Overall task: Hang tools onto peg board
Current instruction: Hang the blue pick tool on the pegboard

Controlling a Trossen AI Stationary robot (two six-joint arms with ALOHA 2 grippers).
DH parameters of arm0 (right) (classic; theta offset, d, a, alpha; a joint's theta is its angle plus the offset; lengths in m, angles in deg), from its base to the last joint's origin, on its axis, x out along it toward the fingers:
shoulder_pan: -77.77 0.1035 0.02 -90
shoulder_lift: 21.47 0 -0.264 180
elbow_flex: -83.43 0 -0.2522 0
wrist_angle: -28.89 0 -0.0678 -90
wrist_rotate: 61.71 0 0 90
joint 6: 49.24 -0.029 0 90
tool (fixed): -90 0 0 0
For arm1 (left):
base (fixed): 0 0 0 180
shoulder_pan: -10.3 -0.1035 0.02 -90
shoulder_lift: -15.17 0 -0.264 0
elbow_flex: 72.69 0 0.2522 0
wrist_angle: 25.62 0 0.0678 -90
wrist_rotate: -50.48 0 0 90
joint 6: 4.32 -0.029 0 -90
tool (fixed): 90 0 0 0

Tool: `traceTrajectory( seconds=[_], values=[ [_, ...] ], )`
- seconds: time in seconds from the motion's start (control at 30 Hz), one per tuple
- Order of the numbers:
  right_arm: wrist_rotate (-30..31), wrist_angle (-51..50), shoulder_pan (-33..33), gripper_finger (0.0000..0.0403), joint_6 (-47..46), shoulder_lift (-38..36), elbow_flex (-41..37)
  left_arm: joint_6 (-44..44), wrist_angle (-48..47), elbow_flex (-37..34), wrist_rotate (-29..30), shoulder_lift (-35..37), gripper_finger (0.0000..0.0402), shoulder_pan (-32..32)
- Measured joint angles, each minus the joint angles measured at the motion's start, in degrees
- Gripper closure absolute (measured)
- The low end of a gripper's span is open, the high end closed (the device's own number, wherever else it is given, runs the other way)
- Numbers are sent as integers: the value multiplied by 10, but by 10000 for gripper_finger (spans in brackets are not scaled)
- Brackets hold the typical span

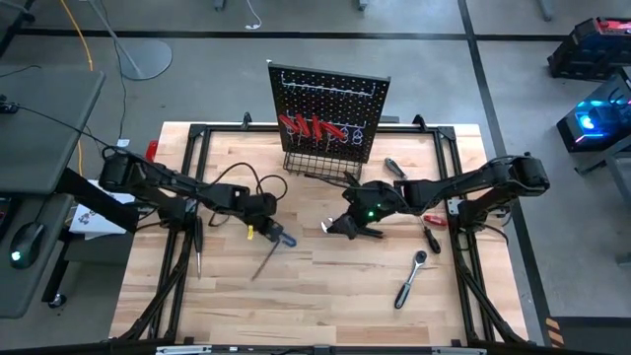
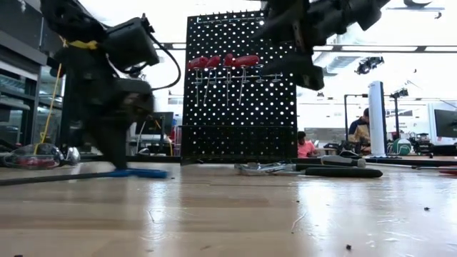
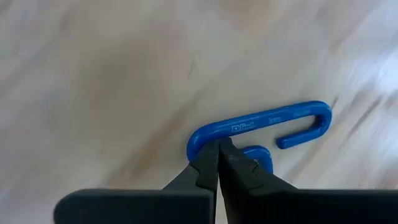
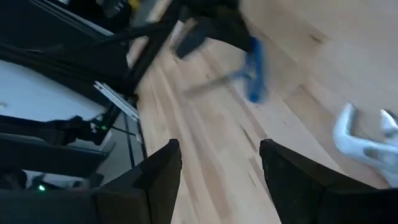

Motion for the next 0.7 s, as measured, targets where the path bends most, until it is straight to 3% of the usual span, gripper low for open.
traceTrajectory(
  seconds=[0.2,0.43,0.7],
  values=[
    [53,32,26,238,-1,33,0,104,167,-1,25,-46,401,-15],
    [118,48,61,388,-11,93,0,211,278,-1,49,-78,401,-13],
    [118,137,102,398,-18,171,2,209,314,3,81,-34,402,-11]
  ],
)
